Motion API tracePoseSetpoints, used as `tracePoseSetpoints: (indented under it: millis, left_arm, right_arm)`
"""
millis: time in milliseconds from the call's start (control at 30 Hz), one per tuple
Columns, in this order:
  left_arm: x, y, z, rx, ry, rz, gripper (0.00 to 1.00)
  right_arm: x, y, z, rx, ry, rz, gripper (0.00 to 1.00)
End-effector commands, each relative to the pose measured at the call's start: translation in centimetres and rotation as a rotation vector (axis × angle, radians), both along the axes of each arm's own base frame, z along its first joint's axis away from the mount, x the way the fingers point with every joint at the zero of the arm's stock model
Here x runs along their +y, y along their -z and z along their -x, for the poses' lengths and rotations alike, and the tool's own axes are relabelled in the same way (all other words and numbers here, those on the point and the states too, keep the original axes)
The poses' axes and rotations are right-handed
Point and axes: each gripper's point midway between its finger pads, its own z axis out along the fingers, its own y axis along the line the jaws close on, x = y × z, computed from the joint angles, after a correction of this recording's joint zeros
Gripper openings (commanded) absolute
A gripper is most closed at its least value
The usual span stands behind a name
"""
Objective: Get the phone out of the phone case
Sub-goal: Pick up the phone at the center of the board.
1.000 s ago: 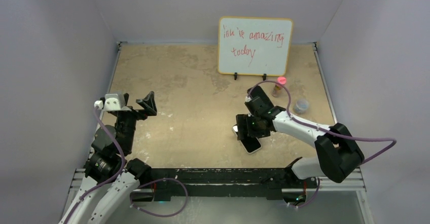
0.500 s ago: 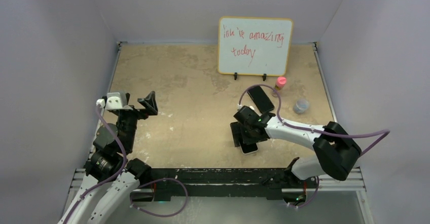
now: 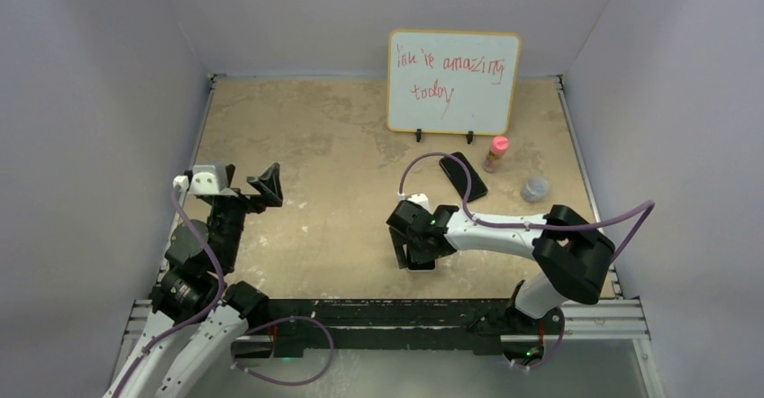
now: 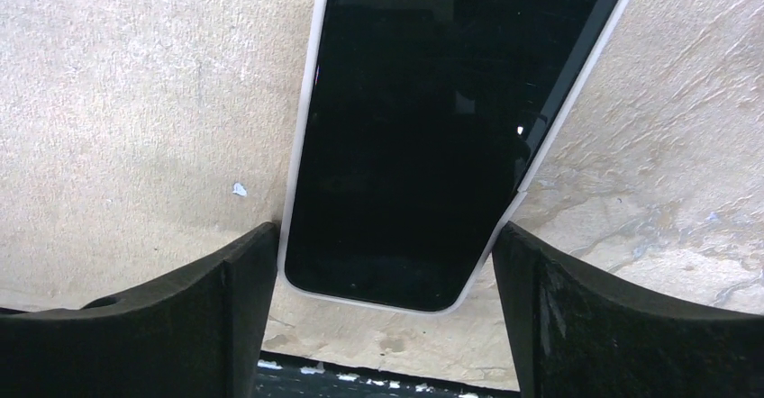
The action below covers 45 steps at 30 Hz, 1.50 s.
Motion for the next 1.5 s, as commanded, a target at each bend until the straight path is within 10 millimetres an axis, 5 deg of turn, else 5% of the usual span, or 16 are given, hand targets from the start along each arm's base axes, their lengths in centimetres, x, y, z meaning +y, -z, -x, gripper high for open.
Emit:
tracePoseSetpoints:
  millis: [0, 200, 433, 800, 1000, 1467]
  left_arm:
    - [-0.5, -2.1, 0.5, -0.049, 0.046, 0.031, 1.00]
    - [-2.3, -0.7, 0.0, 0.074, 0.108, 0.050, 1.00]
    - [-7.3, 3.6, -0.4, 0.299, 0.320, 0.036, 1.00]
    - [-11.9, 9.5, -0.9, 0.458, 0.466, 0.223, 1.00]
    - [-13.6, 13.4, -1.2, 0.595, 0.478, 0.312, 1.00]
    - [-15.6, 20.9, -2.5, 0.715, 0.439, 0.535, 0.97]
  right_arm:
    - [-3.1, 3.0, 1.9, 0.044, 0.015, 0.151, 0.82]
    - [-1.8, 2.4, 0.1, -0.045, 0.050, 0.096, 0.68]
    - [0.1, 0.9, -2.2, -0.149, 0.045, 0.021, 0.34]
    - [4.8, -3.4, -4.6, -0.320, -0.087, -0.243, 0.00]
    - [6.3, -5.2, -6.1, -0.420, -0.142, -0.313, 0.00]
    - [9.2, -4.4, -6.6, -0.390, -0.081, -0.550, 0.00]
